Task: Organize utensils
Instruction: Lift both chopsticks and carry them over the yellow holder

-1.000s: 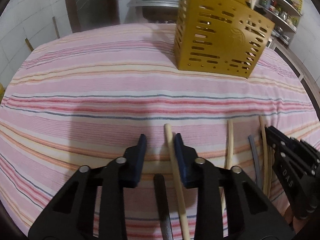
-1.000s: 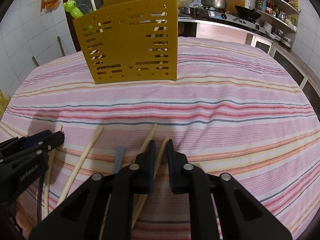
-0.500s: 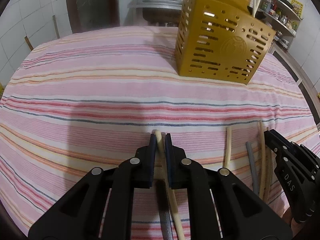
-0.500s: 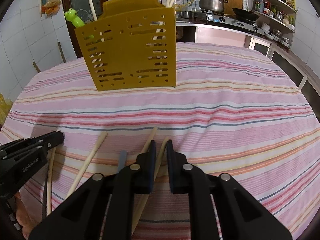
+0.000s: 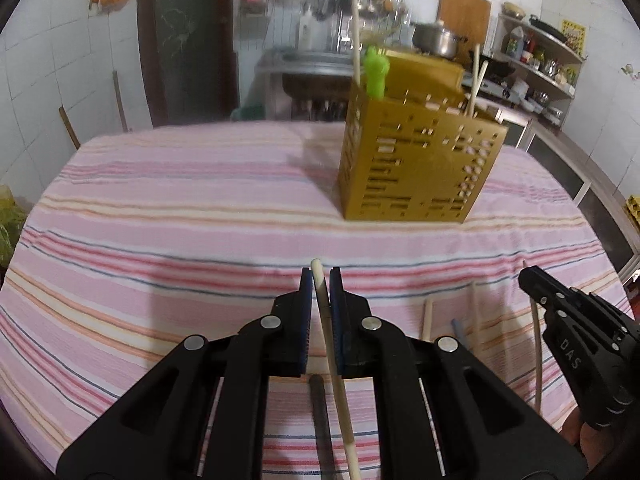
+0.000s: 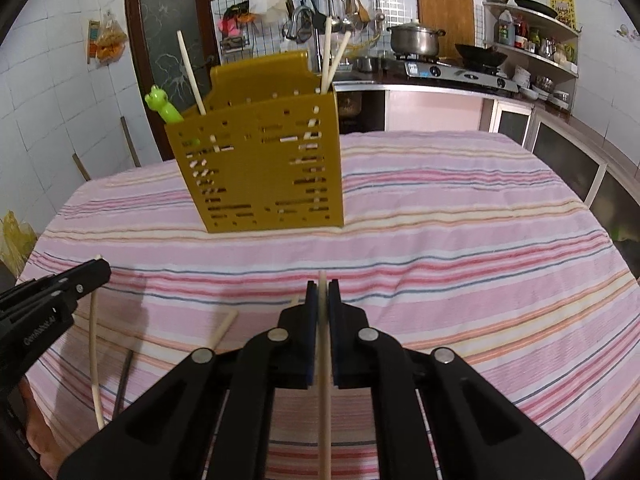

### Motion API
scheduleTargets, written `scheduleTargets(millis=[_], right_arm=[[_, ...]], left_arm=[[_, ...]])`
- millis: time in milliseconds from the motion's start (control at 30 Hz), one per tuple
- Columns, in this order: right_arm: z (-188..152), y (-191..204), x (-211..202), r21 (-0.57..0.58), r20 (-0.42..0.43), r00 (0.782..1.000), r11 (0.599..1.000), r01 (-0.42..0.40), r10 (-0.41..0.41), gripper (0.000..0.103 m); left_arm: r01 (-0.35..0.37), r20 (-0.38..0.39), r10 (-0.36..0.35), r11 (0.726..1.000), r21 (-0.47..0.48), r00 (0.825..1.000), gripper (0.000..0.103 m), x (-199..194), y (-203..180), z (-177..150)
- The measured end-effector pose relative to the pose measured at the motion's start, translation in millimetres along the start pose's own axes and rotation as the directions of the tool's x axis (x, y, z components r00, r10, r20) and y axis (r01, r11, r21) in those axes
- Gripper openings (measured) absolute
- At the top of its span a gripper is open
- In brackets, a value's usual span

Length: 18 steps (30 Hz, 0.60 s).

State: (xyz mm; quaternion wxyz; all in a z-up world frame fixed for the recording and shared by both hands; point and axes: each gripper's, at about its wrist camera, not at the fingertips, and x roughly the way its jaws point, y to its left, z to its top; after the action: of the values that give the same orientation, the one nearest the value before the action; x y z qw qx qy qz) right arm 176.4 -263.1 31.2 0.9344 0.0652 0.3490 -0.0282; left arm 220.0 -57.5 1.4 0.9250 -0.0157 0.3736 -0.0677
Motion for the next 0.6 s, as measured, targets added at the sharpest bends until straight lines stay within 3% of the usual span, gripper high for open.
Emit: scheduleTargets(millis=[367,600], right_arm=[[6.3,-2.5,-12.9,0.001,0.053,0.998,1.000,-0.027,0.026,0.006],[16.1,-4.1,-33.8,0.002,0.150,0.988,0.999,-0.040,0.040,0.006]], left_arm=[[0.012,0.077,-0.010,1.000,-0.022,0.997,0.007,-26.8,14.7,9.7],[0.022,0.151,-0.018,0.999,-0.023,0.988,0.007,-48.6,20.2,15.6]])
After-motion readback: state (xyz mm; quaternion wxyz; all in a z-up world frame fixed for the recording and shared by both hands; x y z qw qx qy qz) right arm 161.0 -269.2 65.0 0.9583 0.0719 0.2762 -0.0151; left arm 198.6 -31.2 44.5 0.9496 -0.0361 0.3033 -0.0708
